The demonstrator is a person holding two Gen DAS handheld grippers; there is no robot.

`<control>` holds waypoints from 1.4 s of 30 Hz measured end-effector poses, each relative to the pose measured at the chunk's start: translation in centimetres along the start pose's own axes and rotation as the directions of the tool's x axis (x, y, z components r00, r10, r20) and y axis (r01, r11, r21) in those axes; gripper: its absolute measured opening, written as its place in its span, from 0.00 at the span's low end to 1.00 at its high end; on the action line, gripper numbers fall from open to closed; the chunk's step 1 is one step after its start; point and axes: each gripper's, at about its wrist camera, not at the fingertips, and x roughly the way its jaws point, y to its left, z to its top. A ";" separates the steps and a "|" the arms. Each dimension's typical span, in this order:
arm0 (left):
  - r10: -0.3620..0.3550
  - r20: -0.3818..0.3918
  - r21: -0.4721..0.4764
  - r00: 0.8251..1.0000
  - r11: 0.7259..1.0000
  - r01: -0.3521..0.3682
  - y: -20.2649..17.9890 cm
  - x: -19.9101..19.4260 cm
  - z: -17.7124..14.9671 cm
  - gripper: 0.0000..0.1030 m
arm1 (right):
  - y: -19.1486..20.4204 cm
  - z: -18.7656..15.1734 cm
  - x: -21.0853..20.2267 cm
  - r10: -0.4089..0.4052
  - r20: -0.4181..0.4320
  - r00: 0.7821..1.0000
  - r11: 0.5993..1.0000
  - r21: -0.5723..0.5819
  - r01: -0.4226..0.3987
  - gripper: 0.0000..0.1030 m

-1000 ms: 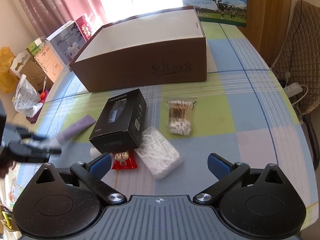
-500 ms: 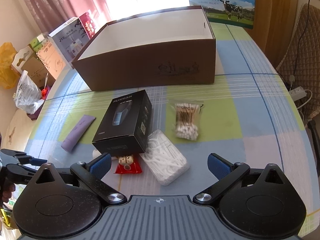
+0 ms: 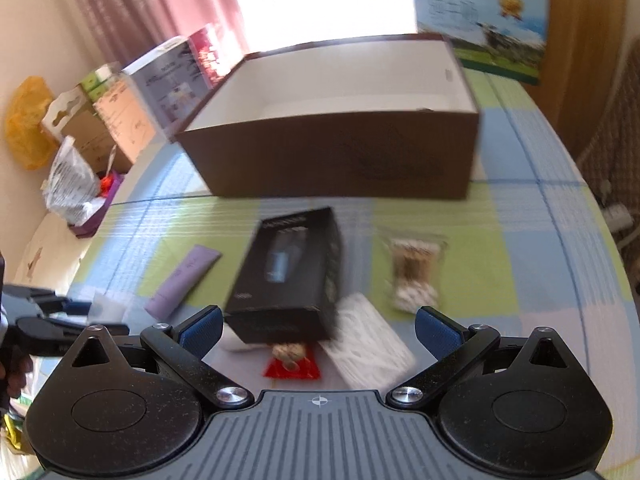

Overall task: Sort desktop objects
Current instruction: 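Grasp the clear plastic cup with the left tool while the right tool grasps the black shaver box, then carry the cup and shaver box over the brown box with both tools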

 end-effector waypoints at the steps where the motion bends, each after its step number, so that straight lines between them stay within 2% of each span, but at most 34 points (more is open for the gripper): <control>1: 0.000 0.007 -0.012 1.000 1.000 0.000 0.2 -0.2 0.2 0.47 | 0.6 0.3 0.5 0.005 -0.002 1.000 1.000 -0.016 -0.005 0.97; 6: -0.004 0.041 -0.058 0.999 0.998 0.006 0.9 -0.6 1.8 0.47 | 3.1 2.0 3.8 -0.011 -0.036 0.999 0.996 -0.088 0.008 0.97; 12: -0.025 0.077 -0.066 0.997 0.997 0.030 1.6 -0.2 4.1 0.47 | 4.6 3.4 8.0 -0.102 -0.100 0.990 0.986 -0.145 0.087 0.97; 22: -0.061 0.083 -0.047 0.995 0.997 0.065 2.3 1.7 6.3 0.47 | 5.1 4.3 12.9 -0.253 -0.193 0.948 0.954 -0.213 0.212 0.96; 23: -0.063 0.082 -0.043 0.995 0.997 0.067 2.2 1.9 6.4 0.47 | 5.1 4.2 13.3 -0.265 -0.197 0.944 0.950 -0.220 0.221 0.92; 24: -0.066 0.080 -0.038 0.995 0.997 0.069 2.2 2.0 6.5 0.47 | 5.0 4.1 13.6 -0.275 -0.202 0.940 0.947 -0.225 0.229 0.80; 25: -0.069 0.080 -0.034 0.994 0.997 0.071 2.2 2.1 6.6 0.47 | 4.8 4.0 13.8 -0.271 -0.203 0.941 0.949 -0.220 0.226 0.76; 27: -0.075 0.082 -0.028 0.994 0.997 0.078 2.0 2.1 6.7 0.47 | 4.6 3.9 13.6 -0.267 -0.191 0.945 0.948 -0.231 0.221 0.75; 34: -0.082 0.103 -0.016 0.991 0.996 0.085 1.4 1.5 7.5 0.47 | 2.8 4.4 11.2 -0.214 -0.142 0.967 0.968 -0.165 0.190 0.74; 42: -0.078 0.165 -0.014 0.983 0.997 0.082 0.0 -0.8 9.6 0.47 | 1.8 6.9 6.7 -0.143 -0.053 0.988 0.983 -0.126 0.136 0.74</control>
